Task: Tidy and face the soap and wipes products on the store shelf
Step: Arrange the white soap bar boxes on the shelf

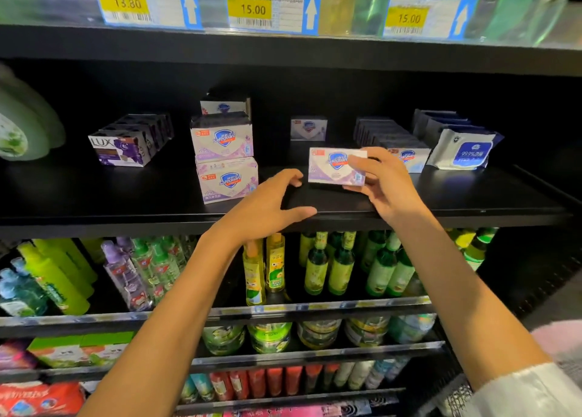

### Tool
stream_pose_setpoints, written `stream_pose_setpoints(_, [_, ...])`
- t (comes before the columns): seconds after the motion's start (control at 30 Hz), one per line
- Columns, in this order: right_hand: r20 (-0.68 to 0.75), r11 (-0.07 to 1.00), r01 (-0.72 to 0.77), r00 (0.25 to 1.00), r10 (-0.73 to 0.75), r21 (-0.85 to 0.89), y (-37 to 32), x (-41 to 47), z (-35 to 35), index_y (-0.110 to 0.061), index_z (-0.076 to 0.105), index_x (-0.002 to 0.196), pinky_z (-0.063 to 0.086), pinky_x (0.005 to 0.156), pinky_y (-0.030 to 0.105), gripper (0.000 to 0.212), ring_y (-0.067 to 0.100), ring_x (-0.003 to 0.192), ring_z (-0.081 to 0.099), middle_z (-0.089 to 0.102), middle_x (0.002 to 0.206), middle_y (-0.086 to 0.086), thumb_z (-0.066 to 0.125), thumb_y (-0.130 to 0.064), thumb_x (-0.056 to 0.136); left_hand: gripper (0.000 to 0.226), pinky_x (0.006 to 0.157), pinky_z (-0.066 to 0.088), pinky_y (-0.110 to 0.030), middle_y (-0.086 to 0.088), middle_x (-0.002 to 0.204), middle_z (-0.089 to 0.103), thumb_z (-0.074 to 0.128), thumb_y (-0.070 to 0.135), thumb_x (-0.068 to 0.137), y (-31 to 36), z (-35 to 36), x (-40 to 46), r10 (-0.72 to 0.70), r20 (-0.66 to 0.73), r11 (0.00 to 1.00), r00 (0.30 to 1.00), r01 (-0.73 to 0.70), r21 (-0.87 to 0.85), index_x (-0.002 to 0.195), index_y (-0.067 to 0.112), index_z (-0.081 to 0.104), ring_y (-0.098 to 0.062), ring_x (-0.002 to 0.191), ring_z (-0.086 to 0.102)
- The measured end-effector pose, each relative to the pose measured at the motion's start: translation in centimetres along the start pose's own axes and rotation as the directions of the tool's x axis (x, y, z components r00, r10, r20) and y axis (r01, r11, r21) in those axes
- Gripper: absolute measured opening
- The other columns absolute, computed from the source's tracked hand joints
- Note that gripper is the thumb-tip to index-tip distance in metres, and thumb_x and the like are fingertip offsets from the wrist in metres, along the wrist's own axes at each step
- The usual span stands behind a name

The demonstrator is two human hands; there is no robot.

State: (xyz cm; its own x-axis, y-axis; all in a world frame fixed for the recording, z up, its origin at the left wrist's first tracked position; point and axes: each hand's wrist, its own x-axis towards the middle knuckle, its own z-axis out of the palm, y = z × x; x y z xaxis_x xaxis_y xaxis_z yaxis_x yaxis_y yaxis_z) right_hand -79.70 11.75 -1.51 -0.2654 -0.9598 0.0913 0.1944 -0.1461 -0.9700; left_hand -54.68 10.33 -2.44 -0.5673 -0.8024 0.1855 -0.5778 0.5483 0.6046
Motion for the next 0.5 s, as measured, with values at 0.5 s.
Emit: stream_pose_setpoints(0.5, [0.044, 0.999, 0.023, 0.999, -0.021, -0.044, -0.3, -0.9, 0.3, -0.010, 0.064, 0.119, 0.062, 0.092, 0.047, 0.030, 0.023, 0.113, 0.074, 0.078, 0.113, 0.008, 0.078, -0.017, 0.093, 0.037, 0.090, 0.063, -0.048, -0.013, 0.127, 0.071, 0.070, 0.014, 0.099, 1.9, 0.8, 4.3, -0.178, -0.036, 0.494, 0.983, 0.058, -0.868, 0.135, 0.012, 0.060, -0.028, 0.119, 0.070])
